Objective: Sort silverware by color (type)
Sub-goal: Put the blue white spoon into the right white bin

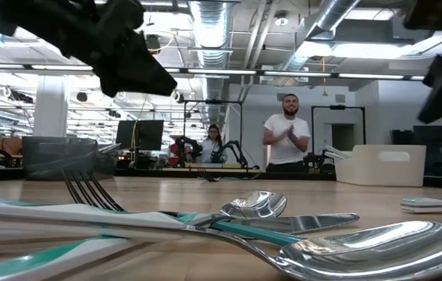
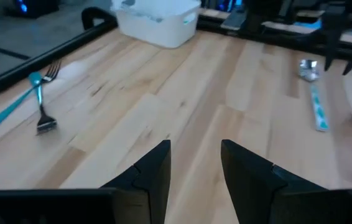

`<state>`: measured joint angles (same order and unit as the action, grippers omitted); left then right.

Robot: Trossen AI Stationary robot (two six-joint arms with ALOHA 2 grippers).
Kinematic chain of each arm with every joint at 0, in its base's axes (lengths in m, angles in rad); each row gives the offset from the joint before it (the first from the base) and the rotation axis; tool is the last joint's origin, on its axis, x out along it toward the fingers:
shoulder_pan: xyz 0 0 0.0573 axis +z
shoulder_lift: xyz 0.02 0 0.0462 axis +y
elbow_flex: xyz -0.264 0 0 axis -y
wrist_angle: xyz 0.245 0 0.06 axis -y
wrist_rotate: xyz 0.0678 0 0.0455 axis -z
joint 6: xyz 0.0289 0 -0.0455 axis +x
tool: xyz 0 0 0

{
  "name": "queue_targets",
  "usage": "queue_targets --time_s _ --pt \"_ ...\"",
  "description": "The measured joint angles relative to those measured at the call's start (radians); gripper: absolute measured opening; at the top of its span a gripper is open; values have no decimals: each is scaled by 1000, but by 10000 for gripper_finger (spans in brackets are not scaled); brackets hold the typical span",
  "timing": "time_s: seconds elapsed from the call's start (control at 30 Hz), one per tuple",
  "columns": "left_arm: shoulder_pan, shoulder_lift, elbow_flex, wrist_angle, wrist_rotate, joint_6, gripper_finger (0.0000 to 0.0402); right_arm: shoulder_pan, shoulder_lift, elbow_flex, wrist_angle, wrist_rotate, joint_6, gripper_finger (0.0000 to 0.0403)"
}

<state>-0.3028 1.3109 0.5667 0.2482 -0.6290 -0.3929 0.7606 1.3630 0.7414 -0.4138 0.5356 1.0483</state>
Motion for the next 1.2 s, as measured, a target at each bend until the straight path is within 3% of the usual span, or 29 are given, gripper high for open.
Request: queue_targets --time_s 0.33,0.53,0.73,0.83,1.0,1.07,1.2 --pt "-126 0 0 84 -41 45 128 24 0 0 -53 -66 -57 124" --pt "-139 0 0 75 -41 80 128 25 0 0 -69 -67 -133 151" --pt "-139 0 0 38 -45 94 128 18 0 0 -97 -71 -2 181" --pt "-129 0 0 5 -79 108 128 20 0 0 -142 -160 44 182" --pt "-94 0 0 -14 -94 157 128 18 13 -13 -226 -153 38 179" --pt "-75 0 0 -11 -94 164 128 15 27 -16 -226 -201 -1 180" --pt "-26 0 0 3 -84 158 128 -3 31 2 -229 -398 -74 190"
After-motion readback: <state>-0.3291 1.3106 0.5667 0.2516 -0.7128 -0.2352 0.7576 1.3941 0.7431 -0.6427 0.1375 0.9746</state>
